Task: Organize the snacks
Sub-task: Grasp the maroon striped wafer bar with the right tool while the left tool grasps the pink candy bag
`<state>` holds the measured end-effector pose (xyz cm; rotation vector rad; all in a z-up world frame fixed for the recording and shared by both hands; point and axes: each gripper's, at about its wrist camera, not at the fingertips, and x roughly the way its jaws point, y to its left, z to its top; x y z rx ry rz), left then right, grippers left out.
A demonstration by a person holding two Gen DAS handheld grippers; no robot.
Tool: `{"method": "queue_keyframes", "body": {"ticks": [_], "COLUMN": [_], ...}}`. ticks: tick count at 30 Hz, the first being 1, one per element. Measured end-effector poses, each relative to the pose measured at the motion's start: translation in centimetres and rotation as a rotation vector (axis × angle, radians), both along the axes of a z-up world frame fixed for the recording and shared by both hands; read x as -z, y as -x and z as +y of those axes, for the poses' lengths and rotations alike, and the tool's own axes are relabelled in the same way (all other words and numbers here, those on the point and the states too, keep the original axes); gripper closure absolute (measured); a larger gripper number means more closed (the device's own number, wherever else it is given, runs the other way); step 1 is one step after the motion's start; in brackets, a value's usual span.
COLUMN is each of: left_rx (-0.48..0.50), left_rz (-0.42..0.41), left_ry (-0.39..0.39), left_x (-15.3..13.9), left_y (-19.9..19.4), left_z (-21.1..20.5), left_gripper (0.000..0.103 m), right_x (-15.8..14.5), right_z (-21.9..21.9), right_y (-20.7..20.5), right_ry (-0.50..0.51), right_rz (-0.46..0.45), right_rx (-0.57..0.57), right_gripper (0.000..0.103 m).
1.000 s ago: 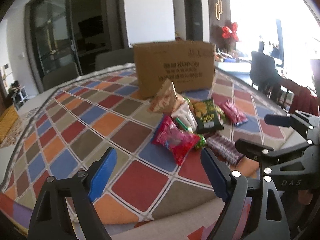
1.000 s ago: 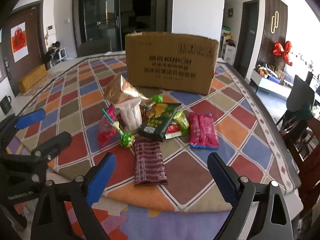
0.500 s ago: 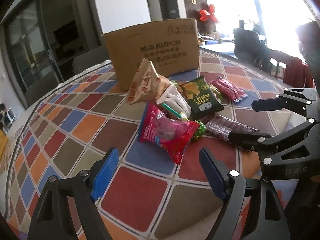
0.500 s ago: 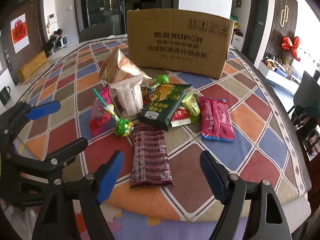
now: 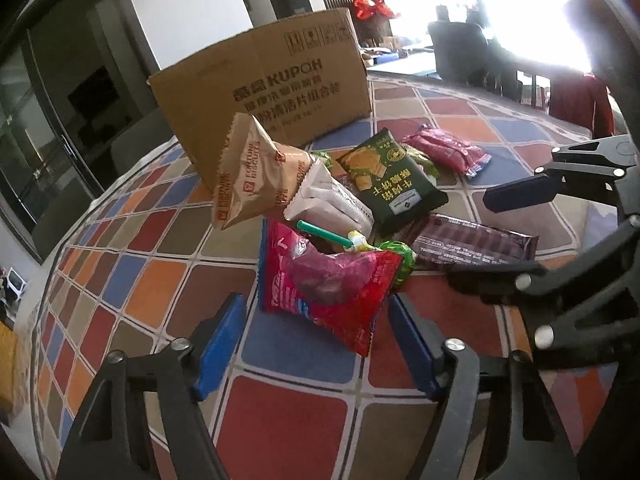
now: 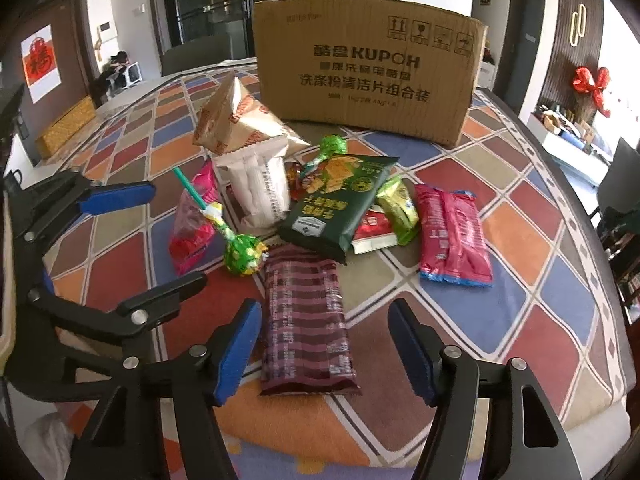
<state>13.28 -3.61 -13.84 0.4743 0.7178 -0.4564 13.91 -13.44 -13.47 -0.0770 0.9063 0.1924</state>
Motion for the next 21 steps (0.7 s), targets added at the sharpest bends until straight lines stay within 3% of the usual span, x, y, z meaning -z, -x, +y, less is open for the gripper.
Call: {"method": "queue_keyframes", "body": {"ticks": [11, 14, 16, 19, 21], "left_rx": [-0.038, -0.041, -0.048, -0.057, -0.072], "left_rz": [0.019, 0.031, 0.025, 0.02, 0.023], "left_ry": [0.017, 0.029, 0.033, 0.062, 0.08], "left_x": [0.15, 0.14, 0.03, -0.35, -0.46], "left_y": [-0.87, -1.04, -0.95, -0.67, -0.61], "left_z": [-0.31, -0.49, -0.53, -0.33, -0.09], "left_gripper": [0.042, 0.049, 0.056, 0.067, 0.07], "right_x": [0.57, 0.57, 0.48, 0.4, 0.29], "right_z": [-0.04, 0.1, 0.35, 0.48, 0.5], "right_y": [-0.81, -0.86, -0.78, -0.72, -0.69], "right_ry": [-0.026, -0.019, -0.02, -0.028, -0.037], "right_rz": [0.022, 0.02, 0.018, 0.021, 0.024], "right_rx": [0.006, 0.001, -0.012, -0.024, -0.028], "right_gripper": [0.039, 0.046, 0.058, 0.06, 0.061]}}
